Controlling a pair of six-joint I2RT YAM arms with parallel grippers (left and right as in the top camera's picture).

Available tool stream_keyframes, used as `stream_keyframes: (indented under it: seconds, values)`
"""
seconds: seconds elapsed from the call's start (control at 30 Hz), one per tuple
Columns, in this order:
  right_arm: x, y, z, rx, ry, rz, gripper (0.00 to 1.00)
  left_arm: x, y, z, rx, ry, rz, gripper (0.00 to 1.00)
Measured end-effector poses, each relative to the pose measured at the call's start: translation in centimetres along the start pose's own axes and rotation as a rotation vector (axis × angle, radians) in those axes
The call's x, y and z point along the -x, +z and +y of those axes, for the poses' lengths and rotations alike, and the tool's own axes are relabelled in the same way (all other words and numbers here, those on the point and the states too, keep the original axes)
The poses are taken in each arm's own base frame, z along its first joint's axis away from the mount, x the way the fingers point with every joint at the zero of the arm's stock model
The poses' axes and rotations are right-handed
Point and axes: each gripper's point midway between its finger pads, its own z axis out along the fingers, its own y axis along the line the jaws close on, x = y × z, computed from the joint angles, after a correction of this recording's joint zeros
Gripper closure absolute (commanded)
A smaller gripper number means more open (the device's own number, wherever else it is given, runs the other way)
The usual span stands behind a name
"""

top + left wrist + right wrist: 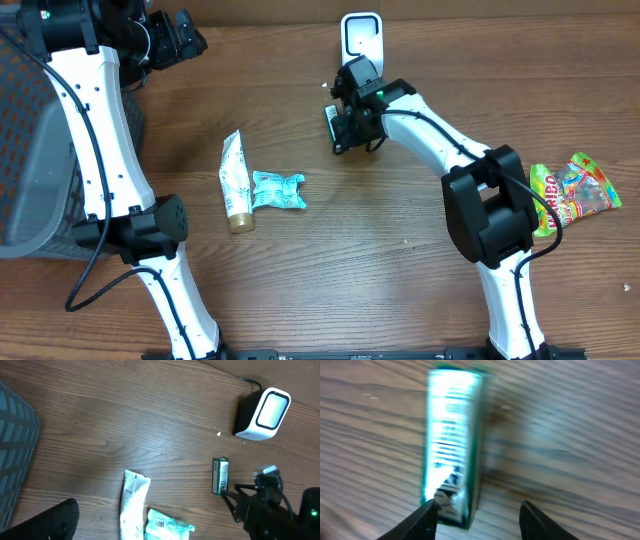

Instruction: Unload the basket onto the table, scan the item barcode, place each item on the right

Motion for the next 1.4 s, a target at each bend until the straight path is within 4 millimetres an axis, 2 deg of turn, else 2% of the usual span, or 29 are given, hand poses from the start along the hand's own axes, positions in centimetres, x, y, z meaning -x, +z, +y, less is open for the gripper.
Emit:
stream_keyframes:
  seconds: [0.1, 0.23, 0.4, 0.67, 0.83, 0.93, 1.03, 1.07, 1.2, 1.4]
  values:
    - [0.0, -0.6, -1.7, -0.025, 0.004, 0.016, 0.41, 0.0, 0.0, 0.0, 0.000, 0.000, 0.000, 0.00]
    - [-0.3, -1.4, -2.9, -0.023, 0.016, 0.047, 0.31, 0.0, 0.0, 0.0, 0.000, 0.000, 0.000, 0.00]
    - [0.9, -2.0, -1.8, 0.040, -0.048, 0.010, 0.29, 0.0, 0.0, 0.0, 0.000, 0.000, 0.000, 0.00]
    - [1.8, -2.0, -0.5, 0.109, -0.192, -0.033, 0.27, 0.0, 0.0, 0.0, 0.000, 0.000, 0.000, 0.01]
    - [2.0, -1.5, -0.3, 0.127, -0.222, -0.045, 0.27, 0.0, 0.0, 0.0, 0.000, 0.000, 0.000, 0.00]
    - [2.0, -0.9, 0.0, 0.145, -0.232, -0.048, 0.29, 0.0, 0.0, 0.0, 0.000, 0.000, 0.000, 0.00]
    - [1.6, -0.3, 0.1, 0.161, -0.236, -0.038, 0.40, 0.0, 0.0, 0.0, 0.000, 0.000, 0.000, 0.00]
    - [1.5, -0.1, 0.2, 0.165, -0.239, -0.036, 0.47, 0.0, 0.0, 0.0, 0.000, 0.000, 0.000, 0.00]
    - [1.1, 0.9, 0.2, 0.174, -0.235, -0.022, 0.53, 0.0, 0.0, 0.0, 0.000, 0.000, 0.000, 0.00]
    - [0.9, 1.5, 0.2, 0.181, -0.233, -0.017, 0.56, 0.0, 0.0, 0.0, 0.000, 0.000, 0.000, 0.00]
